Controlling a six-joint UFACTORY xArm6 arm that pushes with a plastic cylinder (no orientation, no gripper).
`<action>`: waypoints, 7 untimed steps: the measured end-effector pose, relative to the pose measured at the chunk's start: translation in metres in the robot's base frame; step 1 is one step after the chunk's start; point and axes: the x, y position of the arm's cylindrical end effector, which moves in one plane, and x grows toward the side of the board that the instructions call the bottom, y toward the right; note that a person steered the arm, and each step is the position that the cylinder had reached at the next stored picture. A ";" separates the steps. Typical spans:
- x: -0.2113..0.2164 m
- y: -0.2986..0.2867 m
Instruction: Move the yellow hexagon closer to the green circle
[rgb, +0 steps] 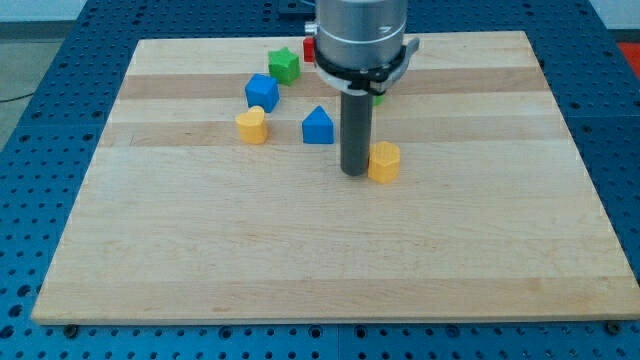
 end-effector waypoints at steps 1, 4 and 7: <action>0.057 0.003; 0.013 0.035; -0.038 0.040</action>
